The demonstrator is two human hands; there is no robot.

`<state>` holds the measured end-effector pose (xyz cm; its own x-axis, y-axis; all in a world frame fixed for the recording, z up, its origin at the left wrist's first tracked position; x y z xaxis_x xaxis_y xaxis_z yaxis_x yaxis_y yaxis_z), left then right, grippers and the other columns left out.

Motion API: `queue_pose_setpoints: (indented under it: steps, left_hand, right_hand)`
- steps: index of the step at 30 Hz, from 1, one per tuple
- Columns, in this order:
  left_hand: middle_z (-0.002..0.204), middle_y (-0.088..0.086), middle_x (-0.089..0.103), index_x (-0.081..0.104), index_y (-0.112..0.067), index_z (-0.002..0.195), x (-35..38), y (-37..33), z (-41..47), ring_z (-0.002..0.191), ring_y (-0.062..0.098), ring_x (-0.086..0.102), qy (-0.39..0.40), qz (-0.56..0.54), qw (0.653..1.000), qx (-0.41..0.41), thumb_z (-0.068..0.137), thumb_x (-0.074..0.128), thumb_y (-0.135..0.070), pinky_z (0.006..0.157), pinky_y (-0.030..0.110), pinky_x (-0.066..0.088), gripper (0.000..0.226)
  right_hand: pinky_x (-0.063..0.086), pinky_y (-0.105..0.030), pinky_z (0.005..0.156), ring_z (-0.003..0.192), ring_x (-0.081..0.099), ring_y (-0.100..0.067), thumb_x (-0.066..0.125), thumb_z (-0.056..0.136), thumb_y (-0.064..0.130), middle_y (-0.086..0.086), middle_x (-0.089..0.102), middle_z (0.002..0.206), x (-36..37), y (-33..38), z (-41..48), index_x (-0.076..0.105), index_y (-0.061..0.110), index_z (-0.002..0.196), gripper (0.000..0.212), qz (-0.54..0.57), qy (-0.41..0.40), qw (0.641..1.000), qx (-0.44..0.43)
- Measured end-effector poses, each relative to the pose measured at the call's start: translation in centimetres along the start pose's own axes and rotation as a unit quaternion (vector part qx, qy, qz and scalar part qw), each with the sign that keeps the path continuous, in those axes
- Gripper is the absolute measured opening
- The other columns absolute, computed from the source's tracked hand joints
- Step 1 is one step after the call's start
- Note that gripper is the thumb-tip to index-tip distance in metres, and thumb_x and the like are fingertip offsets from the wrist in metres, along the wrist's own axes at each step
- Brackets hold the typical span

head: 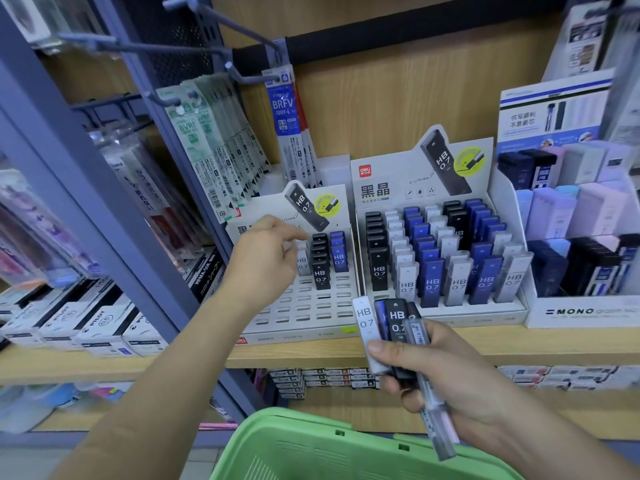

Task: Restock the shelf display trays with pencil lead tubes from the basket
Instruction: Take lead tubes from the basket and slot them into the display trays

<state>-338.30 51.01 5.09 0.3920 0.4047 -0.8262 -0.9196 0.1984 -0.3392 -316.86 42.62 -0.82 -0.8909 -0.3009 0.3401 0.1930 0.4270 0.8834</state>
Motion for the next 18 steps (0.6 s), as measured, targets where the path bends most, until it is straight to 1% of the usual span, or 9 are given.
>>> queue_pose_setpoints:
  steps: [2,3,4,6,8,10,13,16,18]
  left_hand:
    - [0.080,-0.008,0.067,0.073,-0.022,0.088,-1.5,-2.1,-0.2,0.063,0.007,0.057,0.066,-0.090,0.993,-0.036,0.088,0.061,-0.011,0.067,0.027,0.051,0.016]
    - [0.075,-0.005,0.070,0.074,-0.021,0.086,-2.0,-3.2,-0.3,0.061,0.009,0.059,0.140,-0.143,0.978,-0.056,0.088,0.064,-0.016,0.064,0.030,0.054,0.012]
    - [0.075,-0.002,0.072,0.075,-0.019,0.088,-2.4,-4.3,-0.7,0.061,0.012,0.060,0.228,-0.170,0.957,-0.065,0.088,0.066,-0.021,0.063,0.031,0.057,0.010]
    - [0.081,0.002,0.073,0.073,-0.016,0.099,-2.3,-5.9,-1.5,0.064,0.012,0.063,0.366,-0.170,0.914,-0.053,0.088,0.066,-0.030,0.064,0.027,0.057,0.019]
    - [0.080,0.005,0.070,0.070,-0.013,0.104,-1.5,-6.7,-2.2,0.065,0.010,0.064,0.421,-0.189,0.886,-0.044,0.086,0.068,-0.026,0.063,0.022,0.055,0.021]
    - [0.071,0.003,0.067,0.071,-0.010,0.096,-1.2,-6.7,-2.4,0.061,0.009,0.063,0.403,-0.237,0.883,-0.044,0.085,0.069,-0.015,0.060,0.020,0.053,0.012]
    - [0.072,0.005,0.069,0.072,-0.011,0.089,-3.0,-5.0,-1.0,0.063,0.010,0.064,0.255,-0.280,0.924,-0.050,0.088,0.064,-0.007,0.065,0.020,0.055,0.009]
    - [0.084,0.002,0.072,0.072,-0.022,0.089,-5.6,-1.9,0.5,0.070,0.008,0.067,0.080,-0.225,0.970,-0.053,0.092,0.060,-0.009,0.073,0.020,0.056,0.017]
    - [0.083,-0.003,0.073,0.073,-0.023,0.091,-5.6,-0.2,0.5,0.071,0.009,0.069,0.026,-0.168,0.984,-0.059,0.090,0.064,-0.011,0.076,0.019,0.056,0.015]
  right_hand:
    - [0.033,-0.019,0.035,0.050,0.053,-0.019,0.079,0.065,0.012,-0.013,0.064,0.068,0.0,0.1,-0.1,0.063,0.003,0.090,0.031,-0.003,-0.001,1.000,-0.005]
    - [0.033,-0.018,0.035,0.050,0.053,-0.019,0.079,0.068,0.010,-0.013,0.064,0.069,-0.1,0.1,-0.1,0.062,0.003,0.090,0.029,-0.005,-0.003,1.000,-0.008]
    - [0.033,-0.018,0.035,0.050,0.053,-0.019,0.078,0.070,0.009,-0.013,0.064,0.069,0.0,0.2,-0.1,0.062,0.003,0.090,0.026,-0.008,-0.003,1.000,-0.011]
    - [0.033,-0.018,0.036,0.050,0.053,-0.019,0.077,0.072,0.009,-0.013,0.064,0.069,0.1,0.3,-0.1,0.063,0.004,0.089,0.023,-0.013,-0.001,1.000,-0.020]
    - [0.033,-0.018,0.036,0.050,0.053,-0.018,0.078,0.067,0.013,-0.012,0.065,0.069,0.3,0.4,-0.1,0.063,0.006,0.090,0.028,-0.019,-0.004,0.999,-0.025]
    - [0.033,-0.019,0.036,0.050,0.054,-0.019,0.079,0.064,0.017,-0.009,0.064,0.067,0.4,0.4,-0.1,0.063,0.007,0.091,0.033,-0.016,-0.018,0.999,-0.025]
    - [0.032,-0.020,0.033,0.048,0.053,-0.021,0.079,0.071,0.016,-0.006,0.059,0.063,-0.1,0.5,0.0,0.061,0.006,0.087,0.025,0.002,-0.049,0.999,-0.021]
    - [0.032,-0.020,0.033,0.045,0.051,-0.021,0.077,0.077,0.014,-0.008,0.059,0.065,-0.4,0.5,0.0,0.059,0.005,0.086,0.022,0.004,-0.068,0.998,-0.017]
    - [0.031,-0.019,0.033,0.042,0.047,-0.019,0.076,0.078,0.014,-0.008,0.059,0.065,-0.4,0.5,0.0,0.059,0.006,0.082,0.019,0.004,-0.069,0.997,-0.015]
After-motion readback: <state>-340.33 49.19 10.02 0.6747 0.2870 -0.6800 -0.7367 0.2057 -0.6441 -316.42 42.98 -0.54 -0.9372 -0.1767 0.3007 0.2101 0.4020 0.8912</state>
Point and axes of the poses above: each hand's wrist, its own z-axis towards the middle knuckle, its own x-axis out of the palm, y = z × x, the point moved 2 cm from there along z, towards the middle knuckle
